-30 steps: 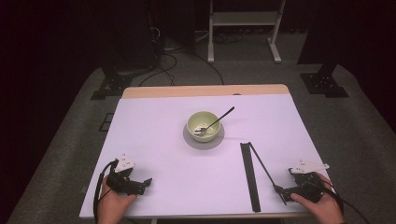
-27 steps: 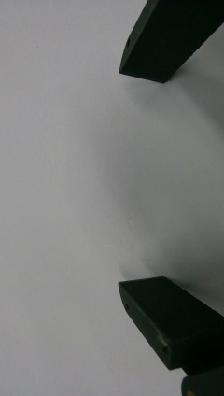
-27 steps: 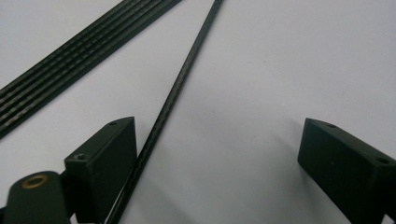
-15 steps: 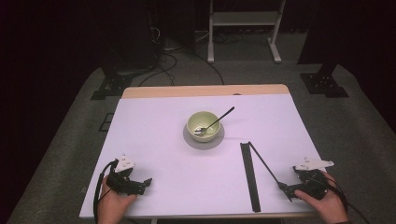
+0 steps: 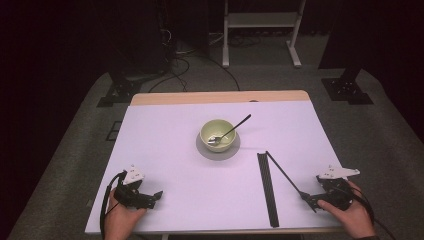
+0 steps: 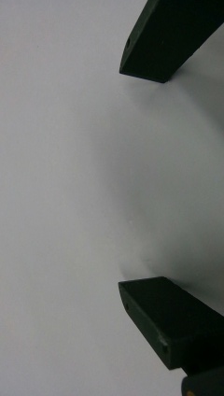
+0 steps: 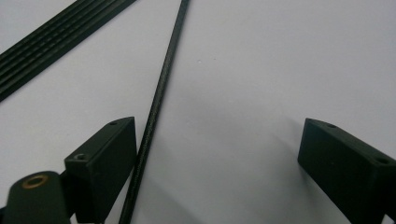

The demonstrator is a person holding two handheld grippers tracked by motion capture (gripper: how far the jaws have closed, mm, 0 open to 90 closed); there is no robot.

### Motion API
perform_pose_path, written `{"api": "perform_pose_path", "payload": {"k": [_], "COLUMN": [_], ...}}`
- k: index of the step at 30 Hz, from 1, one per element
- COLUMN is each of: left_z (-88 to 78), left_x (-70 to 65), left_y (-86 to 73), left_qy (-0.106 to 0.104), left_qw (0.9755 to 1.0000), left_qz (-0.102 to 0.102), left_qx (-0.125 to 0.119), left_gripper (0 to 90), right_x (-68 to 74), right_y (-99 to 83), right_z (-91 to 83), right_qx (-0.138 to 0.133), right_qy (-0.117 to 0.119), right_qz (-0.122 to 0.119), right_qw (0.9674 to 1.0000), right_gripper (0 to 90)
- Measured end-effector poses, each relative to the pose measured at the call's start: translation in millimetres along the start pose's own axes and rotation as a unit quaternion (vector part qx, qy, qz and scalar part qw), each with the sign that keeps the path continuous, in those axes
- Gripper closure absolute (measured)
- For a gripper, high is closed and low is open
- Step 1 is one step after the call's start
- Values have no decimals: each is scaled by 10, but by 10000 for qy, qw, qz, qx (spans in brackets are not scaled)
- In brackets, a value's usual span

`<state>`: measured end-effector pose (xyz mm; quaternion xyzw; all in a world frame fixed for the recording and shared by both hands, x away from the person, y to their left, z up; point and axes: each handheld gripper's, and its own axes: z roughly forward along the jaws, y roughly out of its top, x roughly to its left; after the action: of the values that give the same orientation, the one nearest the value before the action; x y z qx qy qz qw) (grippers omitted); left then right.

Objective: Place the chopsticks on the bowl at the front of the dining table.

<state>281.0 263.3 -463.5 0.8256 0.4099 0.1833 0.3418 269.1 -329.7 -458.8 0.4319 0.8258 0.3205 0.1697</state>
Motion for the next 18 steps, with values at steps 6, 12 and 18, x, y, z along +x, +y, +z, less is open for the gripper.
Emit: {"api": "perform_pose_path", "payload": {"k": [6, 12, 18], "left_z": [0, 0, 0], "left_x": [0, 0, 0], "left_y": [0, 0, 0], "left_qy": [0, -1, 0], "left_qw": [10000, 10000, 10000], "left_qz": [-2, -3, -2], "left_qx": [-1, -1, -1], "left_gripper": [0, 0, 0], "right_x": [-58, -106, -168], "right_y": [9, 24, 36], "right_z": [6, 12, 31], "right_qx": [-5, -6, -5], "right_qy": [-33, -67, -106], "right_qz": [44, 83, 142], "right_qw": [10000, 9999, 9998], "right_gripper": [103, 103, 103]}}
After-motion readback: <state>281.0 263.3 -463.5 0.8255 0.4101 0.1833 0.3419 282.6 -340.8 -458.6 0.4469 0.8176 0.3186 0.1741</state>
